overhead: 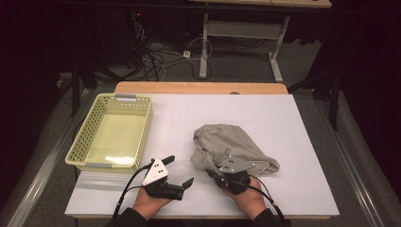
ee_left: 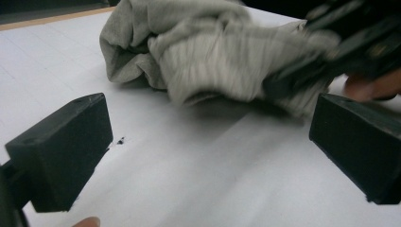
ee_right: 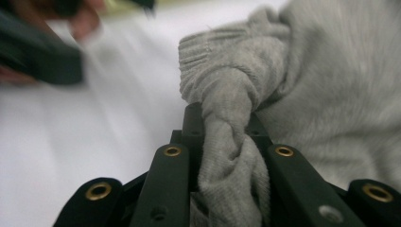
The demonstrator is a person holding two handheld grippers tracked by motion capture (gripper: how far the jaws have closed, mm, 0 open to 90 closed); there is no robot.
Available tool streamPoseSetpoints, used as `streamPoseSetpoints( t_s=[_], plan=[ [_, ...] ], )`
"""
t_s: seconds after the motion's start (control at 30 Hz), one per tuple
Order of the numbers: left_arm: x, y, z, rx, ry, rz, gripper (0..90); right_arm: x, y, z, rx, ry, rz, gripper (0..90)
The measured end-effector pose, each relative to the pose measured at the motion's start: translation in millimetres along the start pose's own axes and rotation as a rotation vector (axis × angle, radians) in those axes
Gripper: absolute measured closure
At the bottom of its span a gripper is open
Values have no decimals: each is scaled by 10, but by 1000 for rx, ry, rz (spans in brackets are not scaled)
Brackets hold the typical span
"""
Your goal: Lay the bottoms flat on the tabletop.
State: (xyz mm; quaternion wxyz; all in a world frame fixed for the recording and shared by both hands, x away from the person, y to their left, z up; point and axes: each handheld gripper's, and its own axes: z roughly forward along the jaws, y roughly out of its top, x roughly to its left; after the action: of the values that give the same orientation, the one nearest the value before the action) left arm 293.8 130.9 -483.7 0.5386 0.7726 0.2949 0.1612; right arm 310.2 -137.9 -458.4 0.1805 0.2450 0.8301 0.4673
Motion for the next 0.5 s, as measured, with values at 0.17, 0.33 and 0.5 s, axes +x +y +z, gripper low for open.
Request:
streamPoseSetpoints(
  t_s=[0.17, 0.33, 0.5],
  plan=[
    [3, 0, -2, -1, -3, -2, 0, -23, 176, -288, -140, -26, 1, 783],
    [3, -1, -4, -2, -5, 1, 0, -89, 279, -553, -261, -106, -18, 781],
    [3, -1, -2, -4, -7, -1, 0, -314, 228, -728, -307, -201, 23, 779]
  ],
)
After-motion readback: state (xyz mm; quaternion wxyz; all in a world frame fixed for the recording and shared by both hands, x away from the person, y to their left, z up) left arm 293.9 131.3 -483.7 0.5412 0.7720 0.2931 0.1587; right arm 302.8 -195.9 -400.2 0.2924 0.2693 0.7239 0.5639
